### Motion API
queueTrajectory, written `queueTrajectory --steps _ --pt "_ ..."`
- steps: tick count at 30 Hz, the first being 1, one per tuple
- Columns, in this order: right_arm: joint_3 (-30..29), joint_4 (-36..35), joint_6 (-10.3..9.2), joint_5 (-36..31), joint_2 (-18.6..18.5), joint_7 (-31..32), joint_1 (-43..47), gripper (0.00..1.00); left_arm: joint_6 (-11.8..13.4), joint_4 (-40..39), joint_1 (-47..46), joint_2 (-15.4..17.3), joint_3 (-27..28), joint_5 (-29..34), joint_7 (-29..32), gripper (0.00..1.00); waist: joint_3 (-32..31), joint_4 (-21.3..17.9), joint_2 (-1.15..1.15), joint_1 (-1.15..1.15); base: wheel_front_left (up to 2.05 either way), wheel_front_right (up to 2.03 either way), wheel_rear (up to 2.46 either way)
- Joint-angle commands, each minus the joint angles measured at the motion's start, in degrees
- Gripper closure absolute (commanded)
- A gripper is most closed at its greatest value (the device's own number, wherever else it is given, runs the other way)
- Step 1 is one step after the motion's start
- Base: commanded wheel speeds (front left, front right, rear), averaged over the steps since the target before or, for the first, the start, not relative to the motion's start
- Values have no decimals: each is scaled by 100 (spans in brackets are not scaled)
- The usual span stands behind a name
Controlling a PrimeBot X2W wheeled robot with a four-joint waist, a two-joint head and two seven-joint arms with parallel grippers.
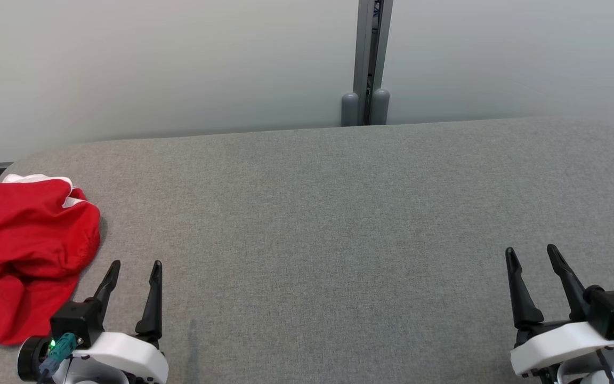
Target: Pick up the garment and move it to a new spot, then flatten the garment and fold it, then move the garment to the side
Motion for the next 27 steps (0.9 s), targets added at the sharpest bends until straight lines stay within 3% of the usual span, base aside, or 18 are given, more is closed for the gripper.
queueTrajectory --steps 1,13,27 --pt "-16 -4 25 -75 -9 -58 12 0 17 31 -72 24 22 90 -40 0 0 0 0 0 0 0 0" --pt "-29 95 20 -400 33 -187 58 0 25 263 -109 23 37 483 -164 0 -23 0 0 0 0 0 0" --pt "-108 175 20 -248 66 -173 52 0 -14 356 -118 -36 112 347 -158 0 -34 11 0 0 0 0 0"
